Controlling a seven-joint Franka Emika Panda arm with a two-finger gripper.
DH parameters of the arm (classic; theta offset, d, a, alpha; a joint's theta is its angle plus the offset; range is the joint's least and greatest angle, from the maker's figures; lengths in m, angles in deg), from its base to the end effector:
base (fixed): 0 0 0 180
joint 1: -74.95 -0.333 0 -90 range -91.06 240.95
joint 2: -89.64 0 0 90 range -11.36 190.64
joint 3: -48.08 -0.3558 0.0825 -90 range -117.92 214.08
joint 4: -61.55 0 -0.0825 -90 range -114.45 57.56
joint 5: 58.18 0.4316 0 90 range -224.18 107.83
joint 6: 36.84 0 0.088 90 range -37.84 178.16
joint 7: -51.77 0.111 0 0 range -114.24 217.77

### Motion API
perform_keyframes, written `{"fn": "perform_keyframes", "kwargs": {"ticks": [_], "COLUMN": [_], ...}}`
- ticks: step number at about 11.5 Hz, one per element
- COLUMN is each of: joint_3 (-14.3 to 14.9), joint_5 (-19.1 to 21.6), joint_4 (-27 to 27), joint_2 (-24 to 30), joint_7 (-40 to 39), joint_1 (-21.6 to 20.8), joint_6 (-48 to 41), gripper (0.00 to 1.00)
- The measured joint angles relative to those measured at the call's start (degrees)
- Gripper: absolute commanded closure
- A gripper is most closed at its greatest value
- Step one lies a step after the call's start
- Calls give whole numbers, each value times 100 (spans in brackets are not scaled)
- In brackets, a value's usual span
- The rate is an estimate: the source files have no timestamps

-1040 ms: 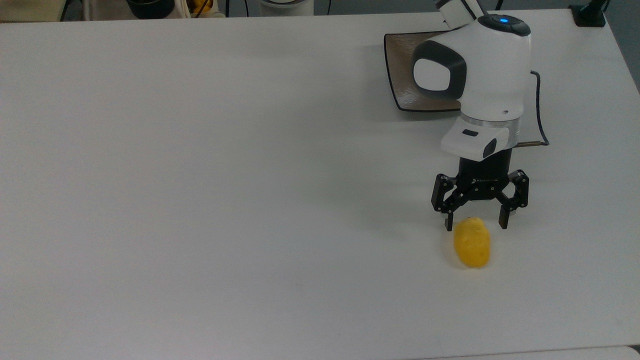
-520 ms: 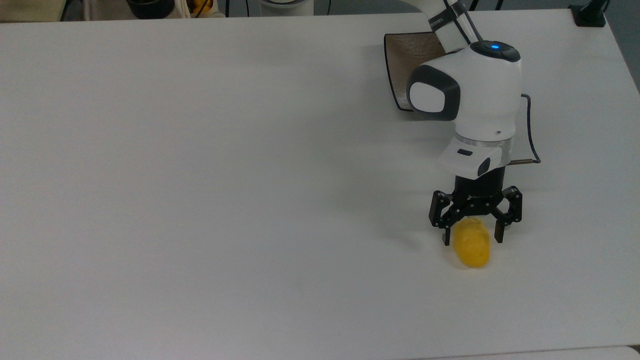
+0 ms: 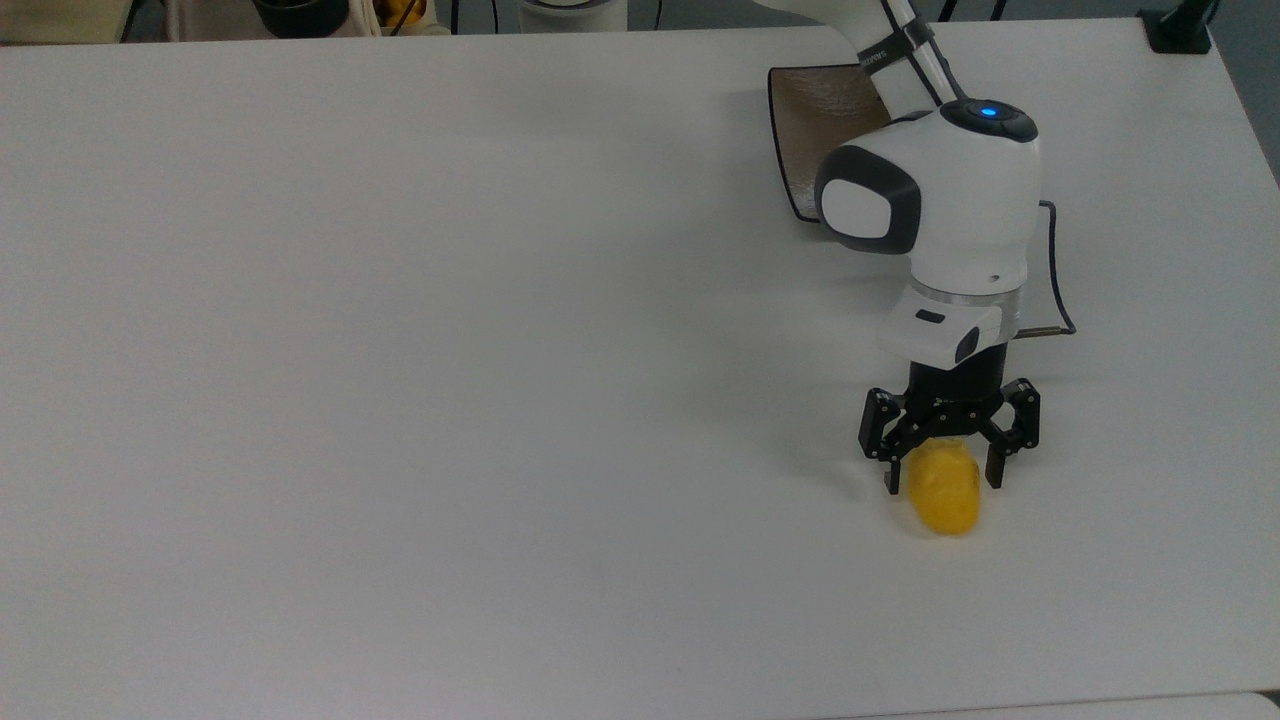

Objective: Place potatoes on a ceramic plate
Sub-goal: 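Close the gripper around the yellow potato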

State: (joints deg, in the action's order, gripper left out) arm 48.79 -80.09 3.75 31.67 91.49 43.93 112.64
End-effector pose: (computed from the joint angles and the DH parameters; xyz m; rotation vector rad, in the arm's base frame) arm 0.7744 0.4667 0.2936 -2.8898 -0.1695 -0.9637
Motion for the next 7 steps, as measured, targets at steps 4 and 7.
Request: {"fn": "perform_keyframes", "kwargs": {"ticks": [4, 7], "joint_3": [0, 0], "joint_5": [-166, -194], "joint_4": [0, 7], "joint_2": [-10, -13], "joint_7": [0, -9], "joint_1": [-5, -18], "joint_6": [0, 2], "gripper": [56, 96]}}
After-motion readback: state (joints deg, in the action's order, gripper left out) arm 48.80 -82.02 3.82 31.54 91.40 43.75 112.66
